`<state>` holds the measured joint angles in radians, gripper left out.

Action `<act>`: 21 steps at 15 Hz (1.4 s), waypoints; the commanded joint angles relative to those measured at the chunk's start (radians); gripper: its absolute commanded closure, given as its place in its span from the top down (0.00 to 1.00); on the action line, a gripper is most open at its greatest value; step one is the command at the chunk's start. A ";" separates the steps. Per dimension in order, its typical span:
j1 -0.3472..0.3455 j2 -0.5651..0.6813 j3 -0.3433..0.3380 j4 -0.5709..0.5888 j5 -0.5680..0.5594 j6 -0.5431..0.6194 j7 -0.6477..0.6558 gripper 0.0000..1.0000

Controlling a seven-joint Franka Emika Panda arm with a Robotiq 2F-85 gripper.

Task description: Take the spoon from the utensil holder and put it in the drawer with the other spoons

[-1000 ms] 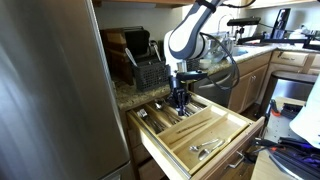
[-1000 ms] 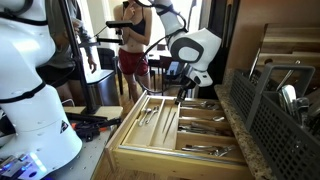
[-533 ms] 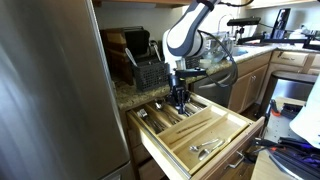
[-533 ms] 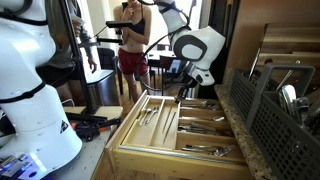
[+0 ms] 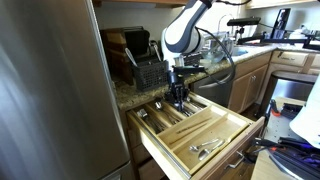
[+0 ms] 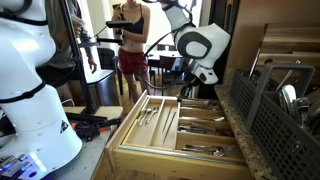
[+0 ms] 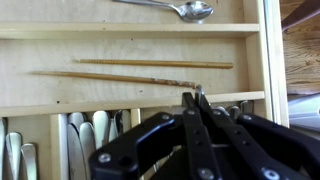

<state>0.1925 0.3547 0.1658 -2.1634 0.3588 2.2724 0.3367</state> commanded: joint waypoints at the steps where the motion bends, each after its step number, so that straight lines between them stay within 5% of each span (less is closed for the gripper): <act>1: -0.011 0.000 0.002 0.018 0.017 -0.071 -0.012 0.04; 21: -0.016 0.010 -0.009 0.085 0.016 -0.250 -0.027 0.04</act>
<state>0.1775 0.3603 0.1631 -2.0941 0.3696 2.0491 0.3160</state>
